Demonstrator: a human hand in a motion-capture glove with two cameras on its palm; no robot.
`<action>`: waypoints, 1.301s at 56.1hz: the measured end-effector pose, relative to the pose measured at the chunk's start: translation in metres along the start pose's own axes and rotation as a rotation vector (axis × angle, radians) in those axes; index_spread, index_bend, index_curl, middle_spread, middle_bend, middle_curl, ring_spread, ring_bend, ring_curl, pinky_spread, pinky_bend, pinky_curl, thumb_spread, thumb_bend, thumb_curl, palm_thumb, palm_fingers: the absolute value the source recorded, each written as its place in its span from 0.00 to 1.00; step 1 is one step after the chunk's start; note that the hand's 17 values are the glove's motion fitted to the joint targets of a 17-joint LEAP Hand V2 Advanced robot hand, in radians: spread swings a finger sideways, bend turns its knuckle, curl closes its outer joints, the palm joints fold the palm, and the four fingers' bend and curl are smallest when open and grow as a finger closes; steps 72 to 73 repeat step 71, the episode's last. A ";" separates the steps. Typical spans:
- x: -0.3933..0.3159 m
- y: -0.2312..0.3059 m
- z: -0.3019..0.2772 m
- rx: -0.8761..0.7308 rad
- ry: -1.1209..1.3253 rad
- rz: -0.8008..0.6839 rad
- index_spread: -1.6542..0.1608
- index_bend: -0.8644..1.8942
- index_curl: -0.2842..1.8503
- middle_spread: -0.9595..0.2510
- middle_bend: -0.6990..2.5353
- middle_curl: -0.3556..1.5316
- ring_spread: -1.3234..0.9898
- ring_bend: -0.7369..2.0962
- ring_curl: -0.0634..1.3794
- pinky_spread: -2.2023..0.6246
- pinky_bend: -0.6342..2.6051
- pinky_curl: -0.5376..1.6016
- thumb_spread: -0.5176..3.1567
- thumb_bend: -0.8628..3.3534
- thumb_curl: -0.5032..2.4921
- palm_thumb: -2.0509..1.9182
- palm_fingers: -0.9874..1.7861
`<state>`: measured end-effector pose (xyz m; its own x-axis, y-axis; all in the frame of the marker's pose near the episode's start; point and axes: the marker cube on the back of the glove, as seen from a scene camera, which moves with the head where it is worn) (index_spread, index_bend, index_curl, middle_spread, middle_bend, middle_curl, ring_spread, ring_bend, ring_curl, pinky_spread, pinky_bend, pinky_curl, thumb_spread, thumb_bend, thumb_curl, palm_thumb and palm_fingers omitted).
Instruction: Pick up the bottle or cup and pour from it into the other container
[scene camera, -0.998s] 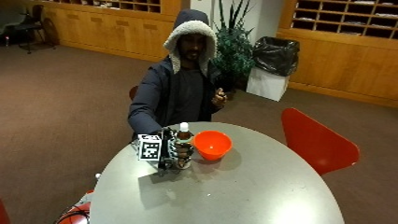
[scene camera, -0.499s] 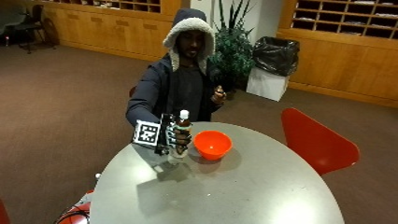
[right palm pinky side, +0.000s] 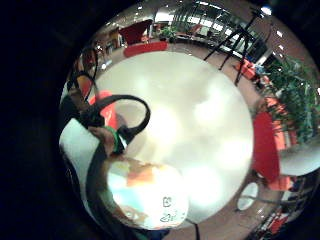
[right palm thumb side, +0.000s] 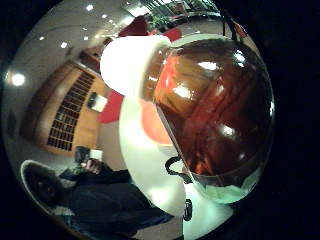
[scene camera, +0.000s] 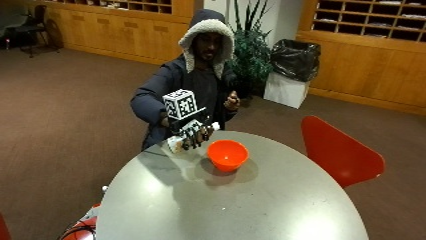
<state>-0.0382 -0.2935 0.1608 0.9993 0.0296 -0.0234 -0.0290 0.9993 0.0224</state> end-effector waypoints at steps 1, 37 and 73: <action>-0.002 0.000 0.000 -0.016 0.024 -0.001 0.77 0.35 0.27 0.58 0.33 0.46 0.48 0.49 0.36 0.72 0.37 0.43 0.22 0.20 0.41 0.75 0.78; -0.070 -0.017 0.026 -0.338 0.597 -0.159 0.77 0.35 0.27 0.59 0.33 0.46 0.48 0.49 0.36 0.73 0.37 0.43 0.22 0.20 0.42 0.75 0.78; -0.070 -0.016 0.022 -0.332 0.539 -0.143 0.76 0.35 0.27 0.58 0.33 0.46 0.48 0.49 0.36 0.73 0.36 0.43 0.22 0.20 0.42 0.75 0.78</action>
